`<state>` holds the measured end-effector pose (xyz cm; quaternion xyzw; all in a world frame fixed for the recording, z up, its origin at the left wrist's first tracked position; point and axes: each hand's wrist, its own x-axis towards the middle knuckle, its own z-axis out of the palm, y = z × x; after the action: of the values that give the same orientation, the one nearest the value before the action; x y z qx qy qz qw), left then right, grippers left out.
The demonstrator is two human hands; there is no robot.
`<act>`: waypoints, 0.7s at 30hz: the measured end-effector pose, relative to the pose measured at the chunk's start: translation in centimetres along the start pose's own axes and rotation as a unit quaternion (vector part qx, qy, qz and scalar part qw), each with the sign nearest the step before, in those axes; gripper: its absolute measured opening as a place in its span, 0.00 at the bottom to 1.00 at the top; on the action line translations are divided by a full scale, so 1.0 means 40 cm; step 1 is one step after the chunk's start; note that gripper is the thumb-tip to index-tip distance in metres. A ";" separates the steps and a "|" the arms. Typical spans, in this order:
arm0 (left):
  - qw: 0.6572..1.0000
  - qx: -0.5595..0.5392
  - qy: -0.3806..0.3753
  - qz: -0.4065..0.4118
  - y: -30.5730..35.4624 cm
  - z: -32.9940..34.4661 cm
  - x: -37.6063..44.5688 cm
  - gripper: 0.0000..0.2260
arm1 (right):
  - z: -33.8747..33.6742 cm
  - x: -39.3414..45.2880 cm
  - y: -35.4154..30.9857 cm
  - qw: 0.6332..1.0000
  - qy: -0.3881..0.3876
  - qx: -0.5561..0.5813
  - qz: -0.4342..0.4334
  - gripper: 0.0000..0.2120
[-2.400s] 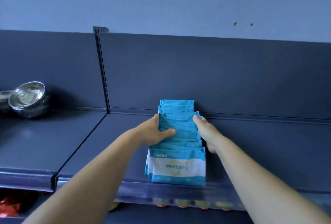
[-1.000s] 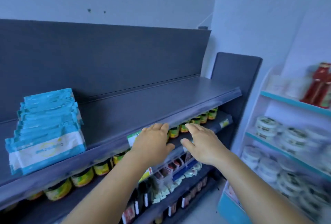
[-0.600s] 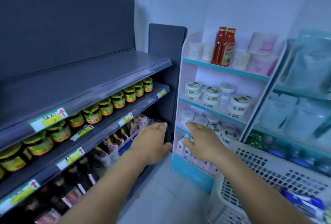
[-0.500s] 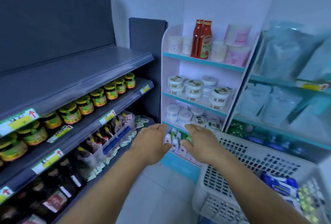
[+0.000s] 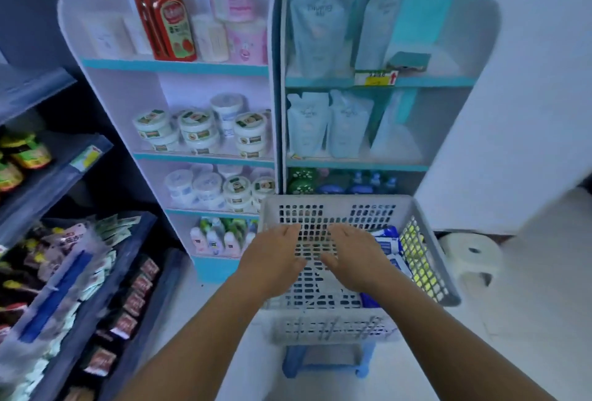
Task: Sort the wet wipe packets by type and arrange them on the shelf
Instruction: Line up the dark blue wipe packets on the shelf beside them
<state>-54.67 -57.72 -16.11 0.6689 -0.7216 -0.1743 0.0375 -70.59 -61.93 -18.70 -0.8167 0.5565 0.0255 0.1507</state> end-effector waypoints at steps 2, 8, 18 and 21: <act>1.000 0.005 -0.016 0.023 0.011 0.022 0.055 0.26 | 0.013 0.012 0.034 0.999 0.004 0.016 0.030 0.28; 0.996 0.010 -0.044 0.081 0.021 0.101 0.204 0.29 | 0.053 0.077 0.119 0.994 -0.009 0.038 0.104 0.28; 0.980 0.034 -0.113 0.158 0.045 0.267 0.395 0.30 | 0.182 0.154 0.281 0.967 -0.045 0.106 0.227 0.30; 0.978 0.030 -0.130 0.161 0.055 0.317 0.453 0.30 | 0.228 0.184 0.342 0.958 -0.051 0.125 0.252 0.31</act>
<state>-62.26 -72.79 -30.56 0.5168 -0.8233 -0.2294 -0.0493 -79.19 -70.65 -31.94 -0.6223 0.7346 0.0349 0.2681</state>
